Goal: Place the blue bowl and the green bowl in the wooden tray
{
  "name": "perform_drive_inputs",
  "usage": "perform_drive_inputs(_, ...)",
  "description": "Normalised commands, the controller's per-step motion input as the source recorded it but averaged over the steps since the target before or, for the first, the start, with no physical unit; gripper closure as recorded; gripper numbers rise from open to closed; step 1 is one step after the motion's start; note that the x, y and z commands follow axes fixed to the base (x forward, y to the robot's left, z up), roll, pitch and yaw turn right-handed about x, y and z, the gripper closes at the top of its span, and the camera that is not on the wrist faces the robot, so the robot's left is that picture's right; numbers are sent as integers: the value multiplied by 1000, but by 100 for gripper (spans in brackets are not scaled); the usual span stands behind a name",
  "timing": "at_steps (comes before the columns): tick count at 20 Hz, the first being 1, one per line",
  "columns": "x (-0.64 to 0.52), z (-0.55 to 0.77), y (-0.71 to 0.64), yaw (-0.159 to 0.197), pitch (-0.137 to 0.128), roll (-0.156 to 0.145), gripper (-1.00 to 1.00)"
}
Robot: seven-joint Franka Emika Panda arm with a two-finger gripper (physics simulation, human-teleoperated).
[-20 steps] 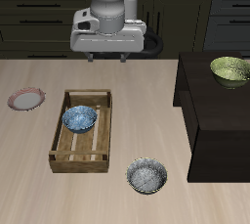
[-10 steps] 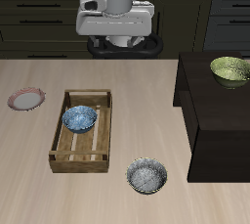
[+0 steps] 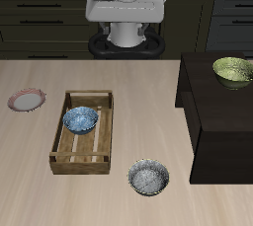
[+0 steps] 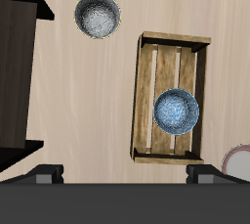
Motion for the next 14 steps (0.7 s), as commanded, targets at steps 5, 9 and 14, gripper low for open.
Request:
perform_drive_inputs(5, -75, 132, 333, 25, -8, 35, -100)
perform_drive_inputs(9, -27, 275, 411, -14, -30, 23, -100)
perform_drive_inputs(14, 62, 67, 230, -2, -5, 13, -100)
